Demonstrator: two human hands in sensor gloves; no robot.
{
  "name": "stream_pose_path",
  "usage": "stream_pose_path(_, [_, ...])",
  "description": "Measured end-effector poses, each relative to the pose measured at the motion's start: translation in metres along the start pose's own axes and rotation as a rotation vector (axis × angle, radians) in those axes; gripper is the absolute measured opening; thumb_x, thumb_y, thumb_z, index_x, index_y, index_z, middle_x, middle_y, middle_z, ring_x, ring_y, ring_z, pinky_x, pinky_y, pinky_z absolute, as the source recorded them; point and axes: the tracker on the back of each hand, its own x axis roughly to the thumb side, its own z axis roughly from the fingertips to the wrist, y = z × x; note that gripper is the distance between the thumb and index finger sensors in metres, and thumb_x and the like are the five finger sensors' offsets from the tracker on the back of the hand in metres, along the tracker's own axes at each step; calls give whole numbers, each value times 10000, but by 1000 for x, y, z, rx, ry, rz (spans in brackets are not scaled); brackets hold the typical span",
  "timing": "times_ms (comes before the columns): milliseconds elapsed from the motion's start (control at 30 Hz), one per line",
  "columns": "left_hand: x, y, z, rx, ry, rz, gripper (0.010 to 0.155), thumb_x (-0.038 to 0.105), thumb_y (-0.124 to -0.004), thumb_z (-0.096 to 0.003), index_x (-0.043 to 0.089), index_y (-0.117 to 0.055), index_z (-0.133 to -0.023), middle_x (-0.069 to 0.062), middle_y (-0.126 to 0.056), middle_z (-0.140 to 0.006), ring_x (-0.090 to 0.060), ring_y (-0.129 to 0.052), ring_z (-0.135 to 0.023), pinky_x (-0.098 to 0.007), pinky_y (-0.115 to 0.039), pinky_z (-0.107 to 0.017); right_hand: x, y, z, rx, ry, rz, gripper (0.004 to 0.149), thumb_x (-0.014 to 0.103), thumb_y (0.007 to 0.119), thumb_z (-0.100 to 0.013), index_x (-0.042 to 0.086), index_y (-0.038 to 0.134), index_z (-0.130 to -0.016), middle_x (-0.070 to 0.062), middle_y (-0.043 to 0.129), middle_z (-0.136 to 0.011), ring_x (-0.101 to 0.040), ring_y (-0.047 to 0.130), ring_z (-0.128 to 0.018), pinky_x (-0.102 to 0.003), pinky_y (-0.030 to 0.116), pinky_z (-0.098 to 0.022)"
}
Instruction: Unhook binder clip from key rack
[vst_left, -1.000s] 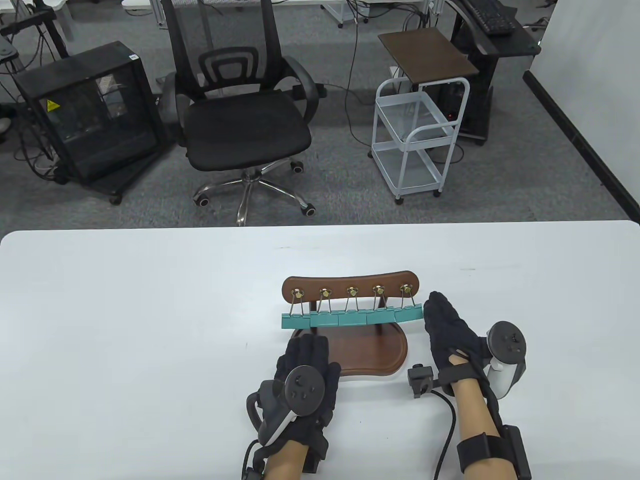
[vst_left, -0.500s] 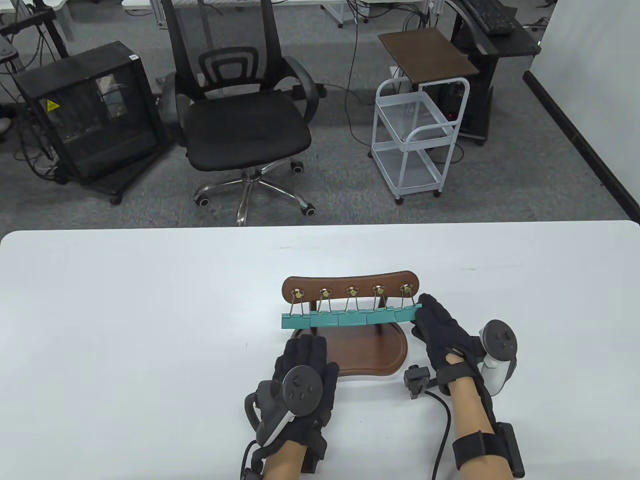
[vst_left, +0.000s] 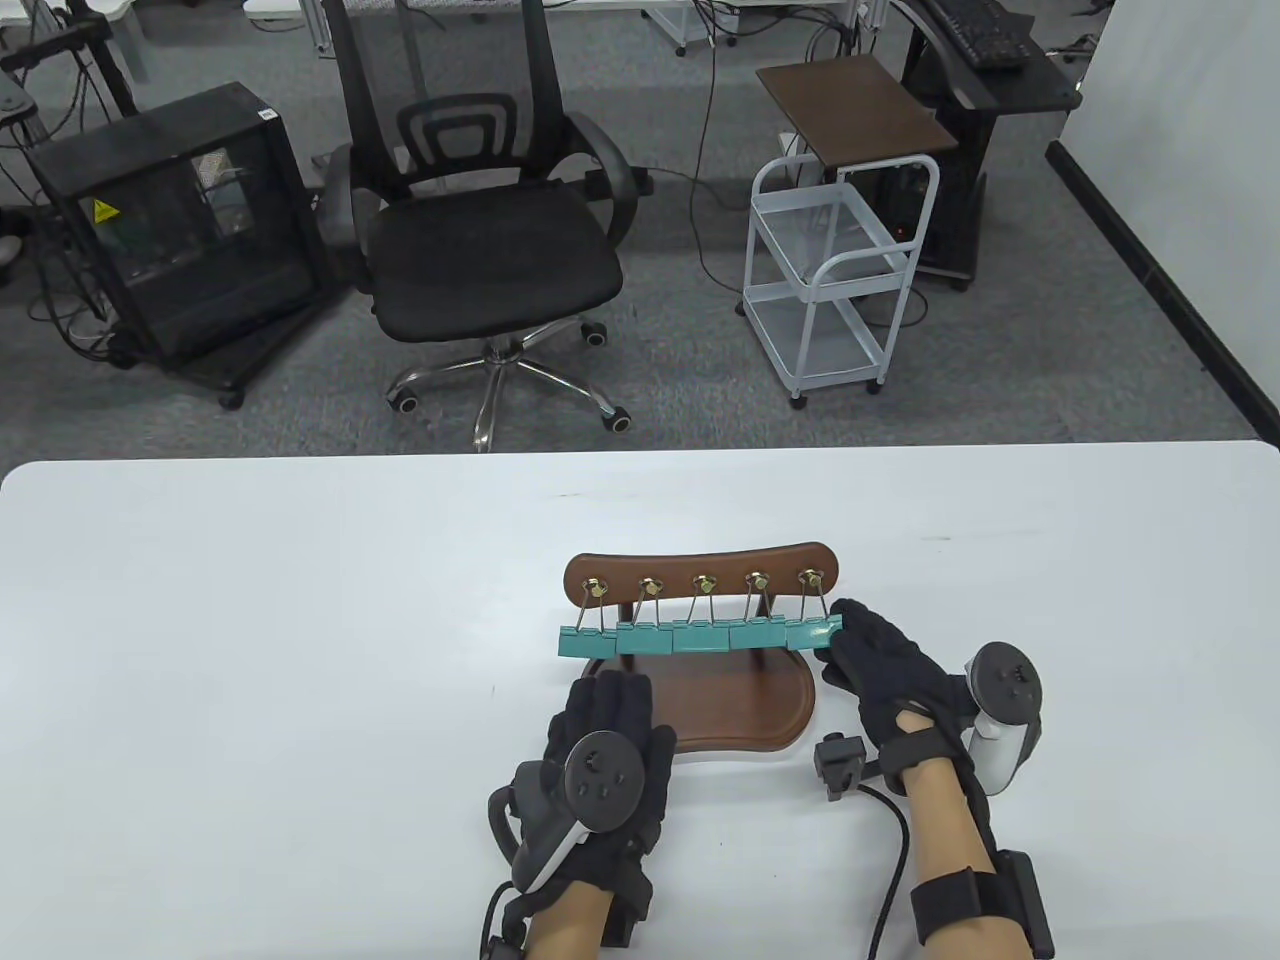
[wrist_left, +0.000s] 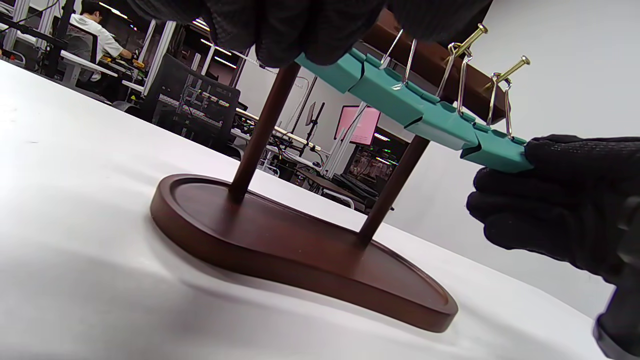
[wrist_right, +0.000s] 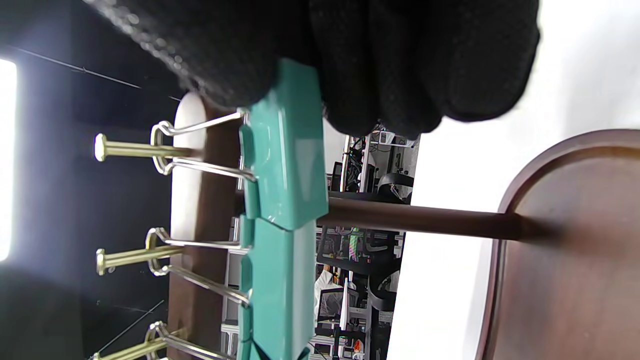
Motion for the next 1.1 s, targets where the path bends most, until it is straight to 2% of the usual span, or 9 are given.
stream_pose_path(567, [0,0,0,-1,1,-2,622,544,-576,-550,278,-565,-1113,-29,-543,-1188,-307,-470,-1116,-533,-489,-768,2,-2,-1,21,-6,-10,482,393,822,-393,218,753,-837,-167,909,-755,-385,925,-646,-452,848,-456])
stream_pose_path(1100, [0,1,0,1,4,-3,622,543,-577,-550,277,-565,-1113,-29,-542,-1189,-309,-468,-1116,-534,-488,-768,5,-2,-3,45,-47,-52,484,394,819,-396,226,733,-841,-158,882,-773,-380,901,-669,-455,837,-476])
